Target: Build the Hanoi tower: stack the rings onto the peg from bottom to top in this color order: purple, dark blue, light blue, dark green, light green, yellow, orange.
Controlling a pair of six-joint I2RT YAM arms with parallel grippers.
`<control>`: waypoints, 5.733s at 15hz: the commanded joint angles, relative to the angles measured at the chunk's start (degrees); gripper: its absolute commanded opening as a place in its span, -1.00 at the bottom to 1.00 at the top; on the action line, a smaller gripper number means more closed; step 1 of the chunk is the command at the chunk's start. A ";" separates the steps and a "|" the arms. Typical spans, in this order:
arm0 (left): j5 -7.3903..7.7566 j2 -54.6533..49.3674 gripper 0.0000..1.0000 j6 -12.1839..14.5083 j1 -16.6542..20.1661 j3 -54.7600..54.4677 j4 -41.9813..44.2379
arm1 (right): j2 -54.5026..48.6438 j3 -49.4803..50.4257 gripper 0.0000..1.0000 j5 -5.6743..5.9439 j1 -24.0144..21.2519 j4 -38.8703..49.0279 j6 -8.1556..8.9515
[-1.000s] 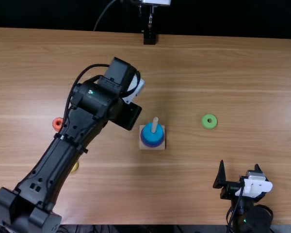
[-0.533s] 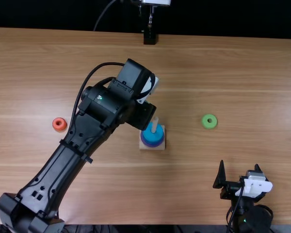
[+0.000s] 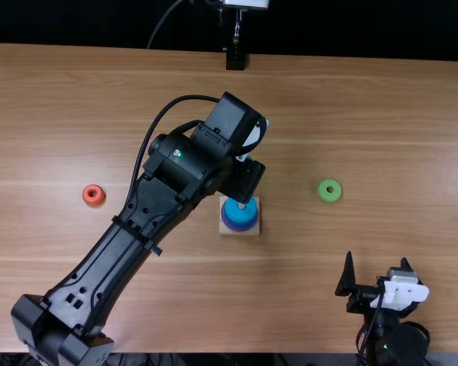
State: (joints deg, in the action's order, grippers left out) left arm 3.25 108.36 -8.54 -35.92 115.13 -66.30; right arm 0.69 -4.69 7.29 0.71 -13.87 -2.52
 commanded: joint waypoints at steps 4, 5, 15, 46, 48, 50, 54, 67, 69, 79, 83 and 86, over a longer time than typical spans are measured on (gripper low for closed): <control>0.02 2.47 -1.00 -0.64 -0.73 1.76 -0.14 | -0.69 3.81 1.00 1.04 -0.53 -1.59 0.10; 0.02 2.56 -1.00 -0.64 -0.82 1.76 -0.14 | -0.69 3.81 1.00 0.94 -0.53 -1.59 0.10; 0.02 4.14 -1.00 -0.85 -3.28 1.59 -0.14 | -0.69 3.81 1.00 0.94 -0.53 -1.59 0.10; 0.13 5.90 -1.00 -0.64 -1.87 -0.87 -0.99 | -0.69 3.81 1.00 1.04 -0.53 -1.59 0.10; 0.13 5.99 -1.00 -0.64 -1.96 -0.87 -0.99 | -0.69 3.81 1.00 1.04 -0.53 -1.59 0.10; 0.13 5.99 -1.00 -0.64 -2.13 -0.87 -0.99 | -0.69 3.81 1.00 1.04 -0.53 -1.59 0.10; 0.13 5.99 -1.00 -0.75 -2.84 -0.96 -1.09 | -0.69 3.81 1.00 1.04 -0.53 -1.59 0.10; 4.88 5.81 1.00 -0.64 -1.96 -4.30 -2.57 | -0.69 3.81 1.00 1.04 -0.53 -1.59 0.10; 4.98 5.73 1.00 -0.43 -1.61 -4.39 -2.46 | -0.69 3.81 1.00 1.04 -0.53 -1.59 0.10; 4.03 -23.80 1.00 -0.43 16.85 -20.30 18.53 | -0.69 3.81 1.00 1.04 -0.53 -1.59 0.10; 3.61 -42.35 1.00 0.20 24.94 -44.03 31.08 | -0.69 3.81 1.00 1.04 -0.53 -1.59 0.10; -3.77 -57.99 1.00 0.20 28.71 -60.46 37.51 | -0.69 3.81 1.00 1.04 -0.53 -1.59 0.10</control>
State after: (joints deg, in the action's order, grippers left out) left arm 2.33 53.08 -8.99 -7.77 55.48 -29.23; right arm 0.69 -4.69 7.31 0.71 -13.85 -2.50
